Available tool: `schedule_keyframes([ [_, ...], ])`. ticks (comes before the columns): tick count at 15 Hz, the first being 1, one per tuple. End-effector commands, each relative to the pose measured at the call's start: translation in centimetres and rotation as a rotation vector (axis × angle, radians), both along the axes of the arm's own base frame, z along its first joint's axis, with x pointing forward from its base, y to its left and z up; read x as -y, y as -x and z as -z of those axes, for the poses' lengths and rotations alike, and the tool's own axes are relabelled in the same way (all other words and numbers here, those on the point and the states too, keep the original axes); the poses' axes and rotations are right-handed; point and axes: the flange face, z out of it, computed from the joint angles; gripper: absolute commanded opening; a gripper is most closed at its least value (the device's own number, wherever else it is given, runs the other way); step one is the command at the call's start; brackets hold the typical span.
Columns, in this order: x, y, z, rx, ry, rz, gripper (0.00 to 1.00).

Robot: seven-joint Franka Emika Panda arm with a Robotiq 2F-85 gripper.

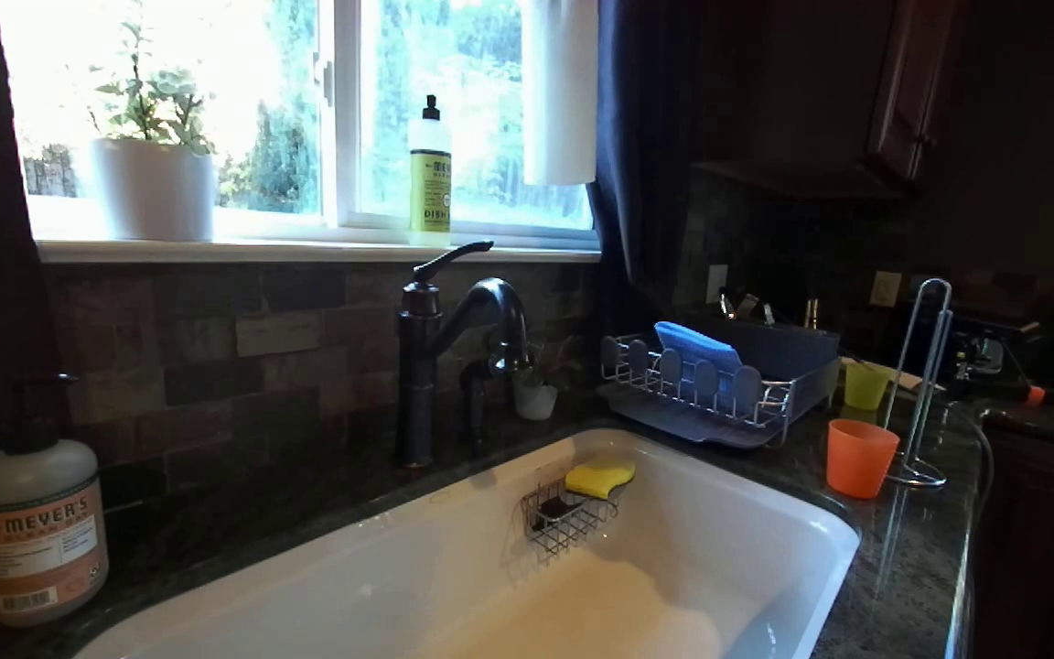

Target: Put the paper towel on the paper towel holder

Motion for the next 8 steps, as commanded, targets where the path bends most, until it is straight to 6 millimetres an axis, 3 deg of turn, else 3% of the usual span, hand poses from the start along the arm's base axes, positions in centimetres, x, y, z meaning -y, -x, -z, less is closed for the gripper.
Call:
schedule_keyframes([
  [1,-1.6,5.9,-0.5,-0.042,-0.019,0.106,0.03],
  [4,-1.6,10.1,-0.7,-0.029,-0.006,0.2,0.03],
  [8,0.0,15.8,-0.1,-0.032,-0.006,0.256,0.03],
])
